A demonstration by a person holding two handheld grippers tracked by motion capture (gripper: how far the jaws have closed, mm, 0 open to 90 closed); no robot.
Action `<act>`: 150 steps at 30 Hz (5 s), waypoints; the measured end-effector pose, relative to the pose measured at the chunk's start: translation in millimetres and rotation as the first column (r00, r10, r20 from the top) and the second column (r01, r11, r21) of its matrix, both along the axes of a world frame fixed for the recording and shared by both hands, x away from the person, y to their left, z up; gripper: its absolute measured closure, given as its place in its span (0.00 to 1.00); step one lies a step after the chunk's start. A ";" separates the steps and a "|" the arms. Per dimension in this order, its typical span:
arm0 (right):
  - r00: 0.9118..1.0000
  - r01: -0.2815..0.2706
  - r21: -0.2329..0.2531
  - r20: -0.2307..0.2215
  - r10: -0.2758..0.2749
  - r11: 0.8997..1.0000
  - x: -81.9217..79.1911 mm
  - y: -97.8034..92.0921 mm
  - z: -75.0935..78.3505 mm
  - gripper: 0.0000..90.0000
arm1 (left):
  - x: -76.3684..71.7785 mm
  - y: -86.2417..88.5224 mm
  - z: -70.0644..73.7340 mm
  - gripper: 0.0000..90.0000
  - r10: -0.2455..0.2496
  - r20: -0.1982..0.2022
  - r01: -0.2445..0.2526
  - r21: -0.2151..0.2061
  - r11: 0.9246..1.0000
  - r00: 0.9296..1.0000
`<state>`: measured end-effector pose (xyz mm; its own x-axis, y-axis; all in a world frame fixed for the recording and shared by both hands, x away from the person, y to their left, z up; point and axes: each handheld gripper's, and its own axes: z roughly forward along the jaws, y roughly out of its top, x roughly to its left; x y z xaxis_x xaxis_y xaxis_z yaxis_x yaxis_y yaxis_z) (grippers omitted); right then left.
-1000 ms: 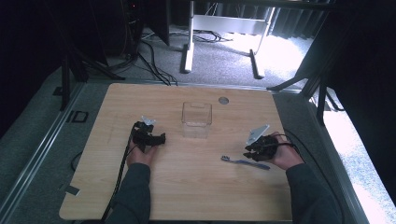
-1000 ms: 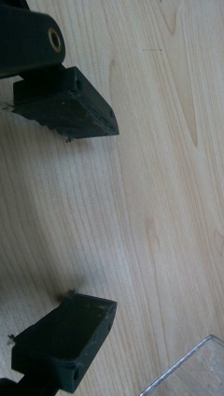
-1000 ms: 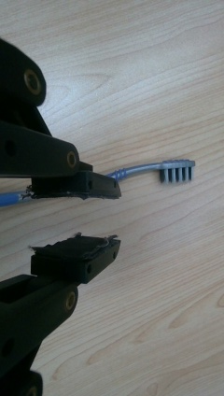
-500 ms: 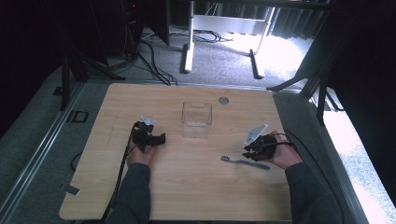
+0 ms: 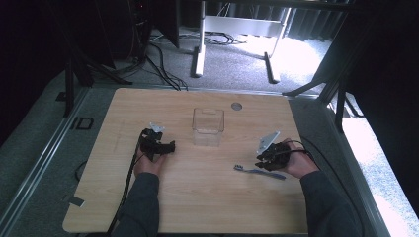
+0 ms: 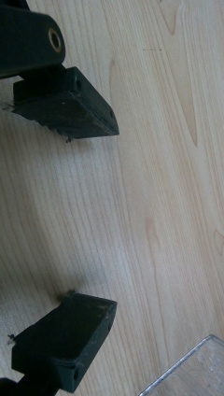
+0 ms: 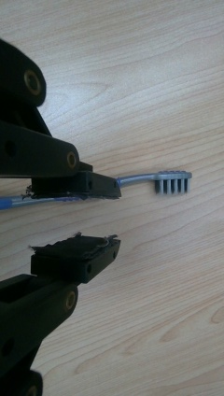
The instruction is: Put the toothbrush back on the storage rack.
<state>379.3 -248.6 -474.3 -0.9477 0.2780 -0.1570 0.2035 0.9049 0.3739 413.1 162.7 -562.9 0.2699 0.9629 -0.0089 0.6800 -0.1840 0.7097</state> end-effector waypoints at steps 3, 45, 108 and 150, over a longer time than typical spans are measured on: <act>1.000 -0.005 -0.004 -0.003 0.005 1.000 0.4 1.5 -0.4 0.76 | -0.1 -0.4 0.0 0.16 -0.002 0.000 0.002 0.000 1.000 1.000; 0.997 -0.050 -0.115 -0.071 0.042 0.992 5.3 11.4 -6.4 0.77 | -0.1 -0.5 0.0 0.16 -0.004 0.000 0.004 0.001 1.000 1.000; 0.983 -0.051 -0.214 -0.184 0.011 0.976 12.6 10.8 -24.1 0.79 | 0.2 -0.8 0.0 0.16 -0.005 0.001 0.005 0.000 1.000 1.000; 0.972 -0.068 -0.295 -0.236 -0.004 0.953 18.5 20.8 -38.9 0.85 | 0.6 -1.3 0.0 0.16 -0.007 0.000 0.007 0.001 1.000 1.000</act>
<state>397.9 -227.7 -513.2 -0.9753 0.2210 -0.0034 0.2208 0.9748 0.0314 413.7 161.4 -562.8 0.2765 0.9610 -0.0082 0.6790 -0.1893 0.7093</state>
